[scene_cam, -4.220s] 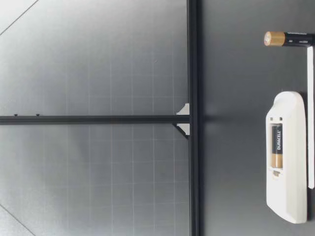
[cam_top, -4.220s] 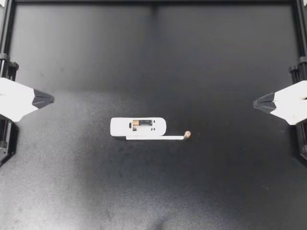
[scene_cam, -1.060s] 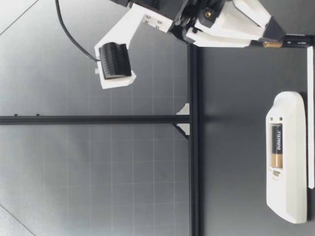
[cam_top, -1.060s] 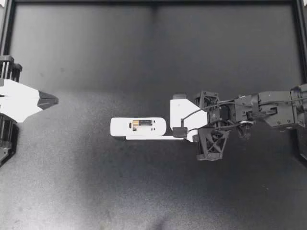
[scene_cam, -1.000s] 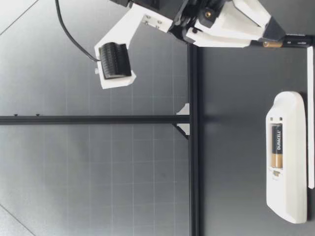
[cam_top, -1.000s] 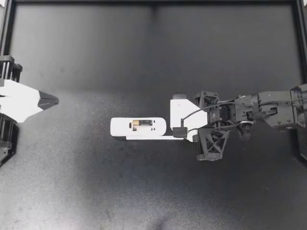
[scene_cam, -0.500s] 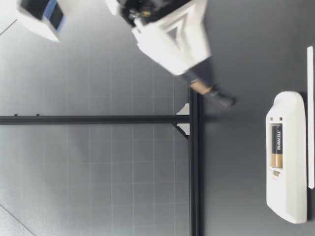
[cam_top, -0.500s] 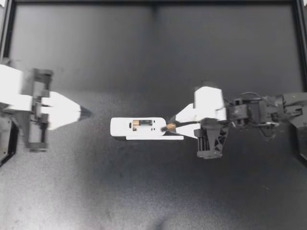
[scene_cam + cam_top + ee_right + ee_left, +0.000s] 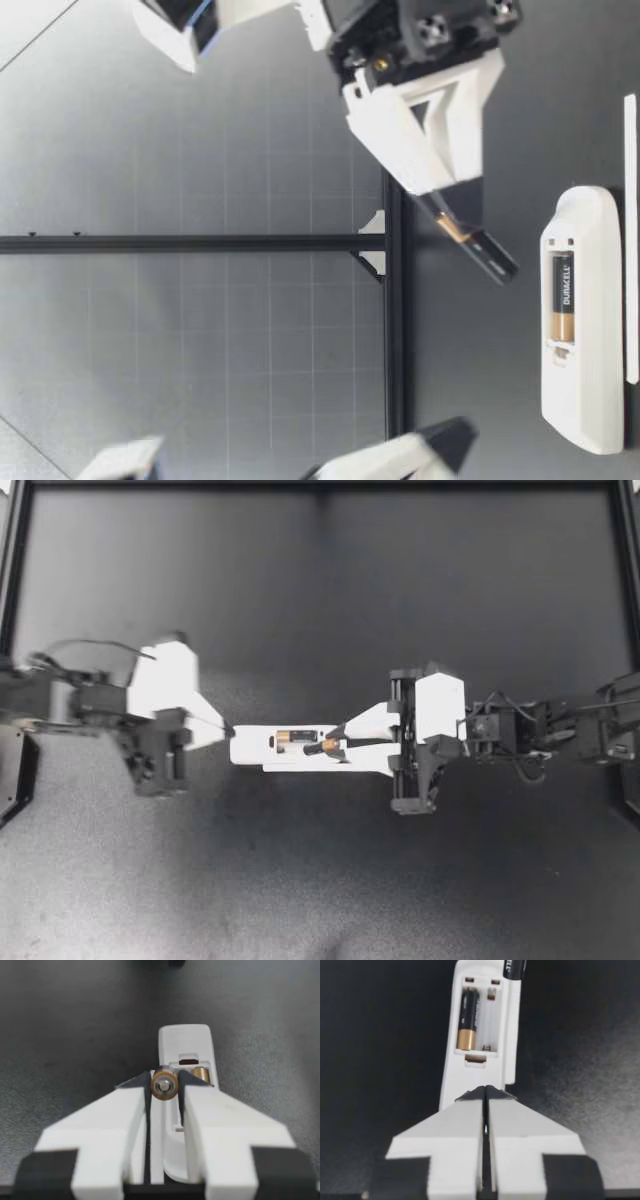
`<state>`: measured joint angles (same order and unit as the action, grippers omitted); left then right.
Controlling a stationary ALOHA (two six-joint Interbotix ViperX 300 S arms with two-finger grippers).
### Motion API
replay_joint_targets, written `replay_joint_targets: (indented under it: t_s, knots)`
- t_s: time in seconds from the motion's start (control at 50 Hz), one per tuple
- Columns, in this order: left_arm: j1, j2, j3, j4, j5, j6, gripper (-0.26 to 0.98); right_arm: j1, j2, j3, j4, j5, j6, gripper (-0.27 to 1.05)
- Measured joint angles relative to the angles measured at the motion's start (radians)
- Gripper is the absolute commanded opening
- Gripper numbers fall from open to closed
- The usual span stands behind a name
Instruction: Place the battery into the slot of the remote controller.
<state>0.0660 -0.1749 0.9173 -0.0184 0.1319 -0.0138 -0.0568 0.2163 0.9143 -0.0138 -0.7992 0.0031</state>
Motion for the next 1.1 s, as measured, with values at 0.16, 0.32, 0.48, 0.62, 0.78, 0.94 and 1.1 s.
replay_joint_targets:
  t_s: [0.16,0.32,0.48,0.62,0.78,0.94,1.1]
  knots:
    - [0.000,0.075,-0.029,-0.002,0.002,0.000,-0.17,-0.009,0.048,-0.002,0.003,-0.055,0.000,0.03]
    - [0.000,0.106,-0.035,-0.002,0.000,0.000,-0.17,-0.009,0.071,-0.017,0.005,-0.064,0.000,0.03]
    - [0.002,0.140,-0.035,-0.002,-0.006,0.000,-0.17,-0.014,0.077,-0.023,0.006,-0.066,0.000,0.03]
    - [0.002,0.164,-0.037,-0.002,-0.009,0.000,-0.17,-0.017,0.092,-0.028,0.006,-0.066,0.000,0.03]
    - [0.000,0.173,-0.040,-0.002,-0.012,-0.002,-0.17,-0.020,0.114,-0.040,0.006,-0.064,0.000,0.03]
    - [0.000,0.178,-0.040,-0.002,-0.017,-0.002,-0.17,-0.026,0.129,-0.058,0.006,-0.040,-0.003,0.03]
    - [0.000,0.178,-0.041,-0.002,-0.018,-0.003,-0.17,-0.028,0.130,-0.074,0.006,0.002,-0.005,0.03]
